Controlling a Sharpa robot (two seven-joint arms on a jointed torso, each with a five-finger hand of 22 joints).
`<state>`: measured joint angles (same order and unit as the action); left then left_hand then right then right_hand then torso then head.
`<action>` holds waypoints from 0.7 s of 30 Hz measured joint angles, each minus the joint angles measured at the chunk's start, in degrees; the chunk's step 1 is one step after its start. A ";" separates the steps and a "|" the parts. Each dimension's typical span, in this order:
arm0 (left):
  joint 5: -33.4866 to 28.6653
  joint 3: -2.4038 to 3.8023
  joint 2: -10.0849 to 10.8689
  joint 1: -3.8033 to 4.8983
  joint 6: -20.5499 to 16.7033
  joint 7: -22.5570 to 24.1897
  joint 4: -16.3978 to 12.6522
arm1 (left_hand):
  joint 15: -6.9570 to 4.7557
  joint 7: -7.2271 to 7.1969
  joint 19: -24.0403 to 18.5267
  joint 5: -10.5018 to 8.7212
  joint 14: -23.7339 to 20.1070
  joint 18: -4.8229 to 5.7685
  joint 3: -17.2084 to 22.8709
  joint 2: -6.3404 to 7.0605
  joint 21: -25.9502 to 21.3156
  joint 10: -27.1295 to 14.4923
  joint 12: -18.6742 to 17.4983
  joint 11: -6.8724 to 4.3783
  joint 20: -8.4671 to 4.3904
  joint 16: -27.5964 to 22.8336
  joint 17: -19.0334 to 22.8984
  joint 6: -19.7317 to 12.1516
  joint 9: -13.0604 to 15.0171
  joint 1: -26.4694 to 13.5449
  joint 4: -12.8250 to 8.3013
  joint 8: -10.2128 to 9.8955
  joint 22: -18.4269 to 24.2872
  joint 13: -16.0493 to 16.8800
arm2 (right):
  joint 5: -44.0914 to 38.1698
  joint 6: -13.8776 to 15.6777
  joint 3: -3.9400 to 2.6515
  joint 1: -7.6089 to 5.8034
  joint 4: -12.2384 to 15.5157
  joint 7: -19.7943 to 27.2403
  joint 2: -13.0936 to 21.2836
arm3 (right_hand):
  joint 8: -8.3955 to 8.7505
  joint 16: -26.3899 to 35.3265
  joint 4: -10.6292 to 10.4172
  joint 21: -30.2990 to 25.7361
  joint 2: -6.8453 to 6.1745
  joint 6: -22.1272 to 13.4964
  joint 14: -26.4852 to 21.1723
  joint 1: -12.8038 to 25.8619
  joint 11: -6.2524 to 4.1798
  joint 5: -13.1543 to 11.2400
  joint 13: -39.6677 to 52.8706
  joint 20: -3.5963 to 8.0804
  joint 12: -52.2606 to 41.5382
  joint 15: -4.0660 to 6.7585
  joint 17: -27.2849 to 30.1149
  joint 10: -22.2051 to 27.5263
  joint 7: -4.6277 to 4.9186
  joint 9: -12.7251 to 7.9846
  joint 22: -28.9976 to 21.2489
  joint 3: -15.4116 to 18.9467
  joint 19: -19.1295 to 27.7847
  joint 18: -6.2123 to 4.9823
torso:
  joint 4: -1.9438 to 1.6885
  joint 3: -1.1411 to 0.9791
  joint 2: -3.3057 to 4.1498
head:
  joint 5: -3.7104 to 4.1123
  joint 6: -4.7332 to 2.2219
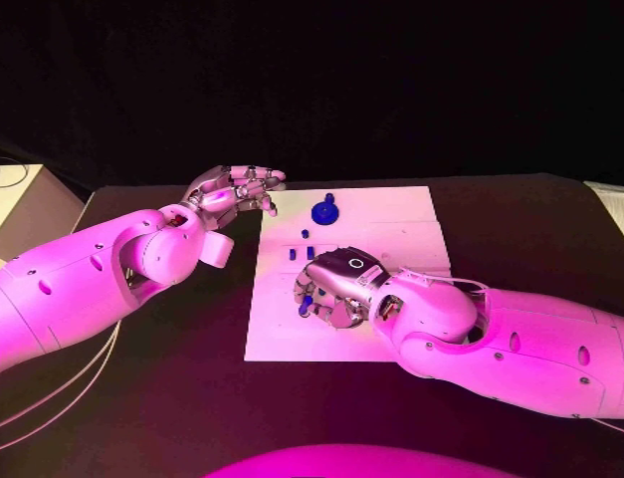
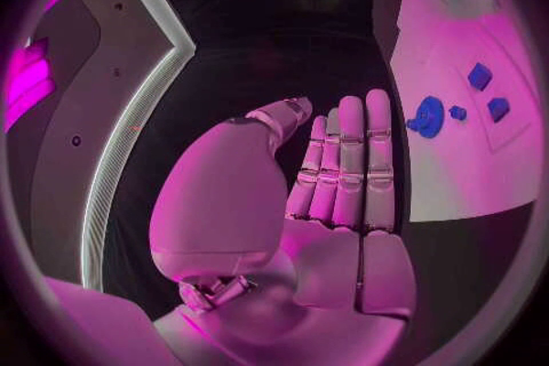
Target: Assemble the parts on the task board
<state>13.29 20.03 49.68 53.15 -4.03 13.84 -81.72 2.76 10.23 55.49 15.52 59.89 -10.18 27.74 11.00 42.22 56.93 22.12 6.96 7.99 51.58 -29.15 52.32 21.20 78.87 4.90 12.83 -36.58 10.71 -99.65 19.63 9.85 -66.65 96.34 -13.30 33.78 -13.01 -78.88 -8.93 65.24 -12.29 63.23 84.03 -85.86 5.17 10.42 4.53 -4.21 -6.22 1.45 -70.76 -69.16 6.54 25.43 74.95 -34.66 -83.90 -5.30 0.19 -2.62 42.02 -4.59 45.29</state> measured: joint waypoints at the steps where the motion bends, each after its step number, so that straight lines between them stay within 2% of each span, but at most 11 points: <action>1: 0.00 0.00 0.00 0.00 0.00 0.00 0.00 | 0.00 0.00 0.00 0.00 0.00 0.00 0.00 0.00 0.00 0.00 0.00 0.00 0.00 0.00 0.00 0.00 0.00 0.00 0.00 0.00 0.00 0.00 | -0.01 -0.11 0.00 0.00 0.00 -0.01 0.01 | 0.02 0.00 0.00 0.00 0.00 0.00 0.00 0.00 0.00 0.00 0.00 0.00 -0.02 0.00 0.00 0.00 0.00 0.00 0.00 0.00 0.00 0.00 | 0.00 0.00 0.00 | -0.01 0.03; 21: 0.00 0.00 0.13 0.00 0.01 -0.01 -0.05 | 0.00 0.00 0.00 0.00 0.00 0.00 0.00 0.00 0.00 0.00 0.00 0.00 0.00 0.00 0.00 0.00 0.00 0.00 0.00 0.00 0.05 0.00 | -0.43 -2.07 0.05 0.15 -0.82 -0.45 -0.46 | -0.22 0.00 0.24 -0.34 0.20 -0.37 0.00 0.21 0.11 -0.24 0.00 0.00 -0.12 0.00 0.19 -0.11 -0.04 0.13 -0.01 -0.21 0.00 0.00 | 0.02 -0.01 -0.01 | -0.20 0.34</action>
<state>13.29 20.03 49.81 53.15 -4.02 13.82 -81.77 2.77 10.23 55.49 15.52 59.89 -10.18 27.75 11.00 42.22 56.93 22.12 6.96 7.99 51.58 -29.15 52.32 21.21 78.87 4.90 12.83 -36.54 10.72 -100.08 17.56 9.91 -66.49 95.52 -13.75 33.31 -13.23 -78.88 -8.69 64.91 -12.09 62.86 84.04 -85.65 5.28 10.18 4.53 -4.21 -6.33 1.45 -70.57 -69.27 6.50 25.55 74.93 -34.87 -83.90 -5.30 0.21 -2.63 42.01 -4.80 45.62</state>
